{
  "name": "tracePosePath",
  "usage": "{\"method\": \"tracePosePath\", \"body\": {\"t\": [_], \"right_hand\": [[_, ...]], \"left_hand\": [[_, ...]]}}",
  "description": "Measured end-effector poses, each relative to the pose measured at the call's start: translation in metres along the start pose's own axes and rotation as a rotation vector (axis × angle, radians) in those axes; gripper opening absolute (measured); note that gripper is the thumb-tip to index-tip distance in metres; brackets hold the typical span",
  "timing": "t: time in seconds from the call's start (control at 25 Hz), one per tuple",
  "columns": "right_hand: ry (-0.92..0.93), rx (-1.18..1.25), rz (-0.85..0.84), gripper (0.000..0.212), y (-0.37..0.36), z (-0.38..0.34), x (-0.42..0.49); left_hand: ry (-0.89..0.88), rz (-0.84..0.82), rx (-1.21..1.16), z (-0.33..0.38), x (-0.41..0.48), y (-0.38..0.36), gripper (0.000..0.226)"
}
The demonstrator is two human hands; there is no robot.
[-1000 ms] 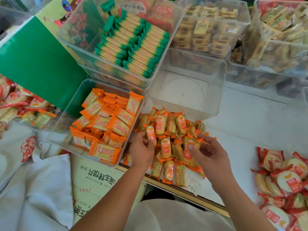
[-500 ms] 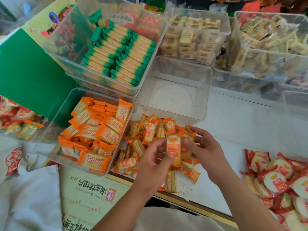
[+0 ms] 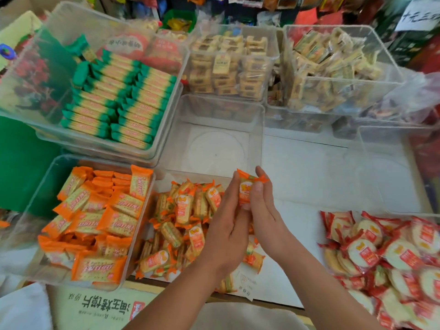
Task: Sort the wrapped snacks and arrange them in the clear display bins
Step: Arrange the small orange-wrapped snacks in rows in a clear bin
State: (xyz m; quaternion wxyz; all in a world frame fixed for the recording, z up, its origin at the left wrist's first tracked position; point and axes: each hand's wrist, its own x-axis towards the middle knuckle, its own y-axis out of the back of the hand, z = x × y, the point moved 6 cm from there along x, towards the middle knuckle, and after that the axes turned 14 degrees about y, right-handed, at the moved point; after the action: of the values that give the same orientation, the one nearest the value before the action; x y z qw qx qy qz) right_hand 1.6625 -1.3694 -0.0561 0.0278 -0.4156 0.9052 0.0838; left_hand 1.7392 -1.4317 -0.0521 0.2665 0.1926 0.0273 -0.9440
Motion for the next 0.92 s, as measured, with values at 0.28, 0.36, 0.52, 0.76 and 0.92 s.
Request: {"method": "tracePosePath", "body": {"t": [0.28,0.36,0.52,0.76,0.92], "right_hand": [[0.017,0.12,0.1,0.072,0.031,0.009,0.073],[-0.013,0.16,0.049,0.089,0.034,0.003,0.103],[-0.076,0.327,0.102,0.083,0.043,-0.002,0.173],[-0.05,-0.16,-0.533,0.084,0.089,0.0,0.238],[0.104,-0.628,-0.688,0.07,0.082,-0.004,0.289]], "left_hand": [[0.076,-0.088,-0.035,0.032,0.065,0.004,0.056],[0.088,-0.031,-0.053,0.041,0.093,0.018,0.067],[0.203,0.062,-0.142,0.047,0.152,0.038,0.103],[0.195,0.094,0.1,0.034,0.222,0.06,0.104],[0.124,0.052,0.175,0.029,0.26,0.062,0.093]]}}
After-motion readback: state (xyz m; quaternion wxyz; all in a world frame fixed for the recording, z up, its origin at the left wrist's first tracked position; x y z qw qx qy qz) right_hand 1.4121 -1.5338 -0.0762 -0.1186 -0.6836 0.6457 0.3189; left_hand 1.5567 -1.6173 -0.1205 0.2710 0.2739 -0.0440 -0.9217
